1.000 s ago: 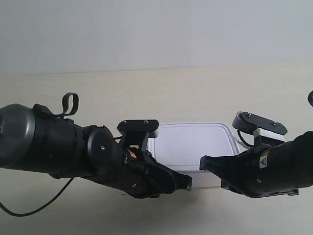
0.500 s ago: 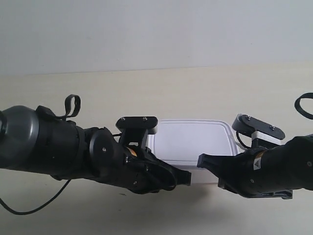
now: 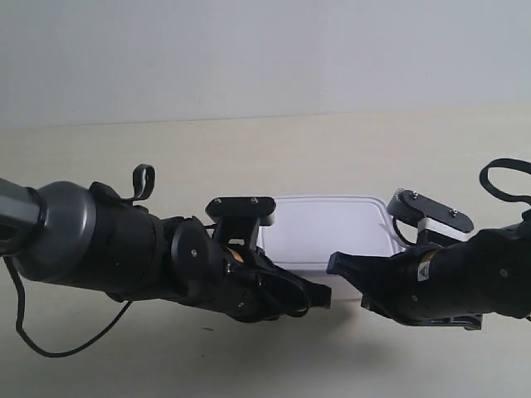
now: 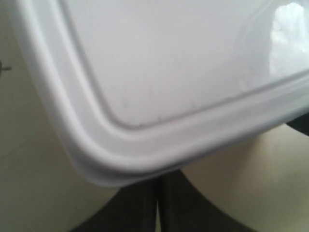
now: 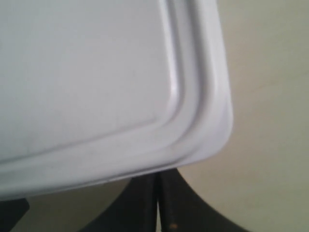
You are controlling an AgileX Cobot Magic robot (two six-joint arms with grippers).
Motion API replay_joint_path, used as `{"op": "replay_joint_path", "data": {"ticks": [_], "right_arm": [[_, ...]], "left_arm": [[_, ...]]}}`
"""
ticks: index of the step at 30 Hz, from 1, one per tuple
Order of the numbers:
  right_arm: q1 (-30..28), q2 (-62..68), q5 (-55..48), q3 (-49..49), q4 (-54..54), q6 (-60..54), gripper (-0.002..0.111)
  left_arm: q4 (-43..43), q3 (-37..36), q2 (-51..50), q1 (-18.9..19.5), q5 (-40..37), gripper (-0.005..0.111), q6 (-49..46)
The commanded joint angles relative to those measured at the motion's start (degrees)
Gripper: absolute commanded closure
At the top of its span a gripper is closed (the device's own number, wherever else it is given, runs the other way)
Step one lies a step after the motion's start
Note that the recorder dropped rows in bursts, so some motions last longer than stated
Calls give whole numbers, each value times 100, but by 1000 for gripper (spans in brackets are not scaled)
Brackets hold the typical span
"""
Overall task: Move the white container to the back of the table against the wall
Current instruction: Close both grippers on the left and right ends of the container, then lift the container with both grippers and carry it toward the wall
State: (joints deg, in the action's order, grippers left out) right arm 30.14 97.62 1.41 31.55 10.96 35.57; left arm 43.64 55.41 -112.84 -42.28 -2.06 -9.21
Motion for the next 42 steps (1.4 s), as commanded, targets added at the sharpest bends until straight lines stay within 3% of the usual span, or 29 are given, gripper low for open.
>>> {"op": "replay_joint_path", "data": {"ticks": [1, 11, 34, 42], "right_arm": [[-29, 100, 95, 222, 11, 21, 108], [-634, 315, -12, 469, -129, -2, 108], [-658, 763, -242, 1420, -358, -105, 108], [-987, 978, -175, 1495, -358, -105, 108]], "left_arm": [[10, 139, 15, -28, 141, 107, -25], [10, 139, -170, 247, 448, 107, -120], [-453, 1028, -683, 334, 584, 107, -178], [-430, 1305, -901, 515, 530, 107, -246]]}}
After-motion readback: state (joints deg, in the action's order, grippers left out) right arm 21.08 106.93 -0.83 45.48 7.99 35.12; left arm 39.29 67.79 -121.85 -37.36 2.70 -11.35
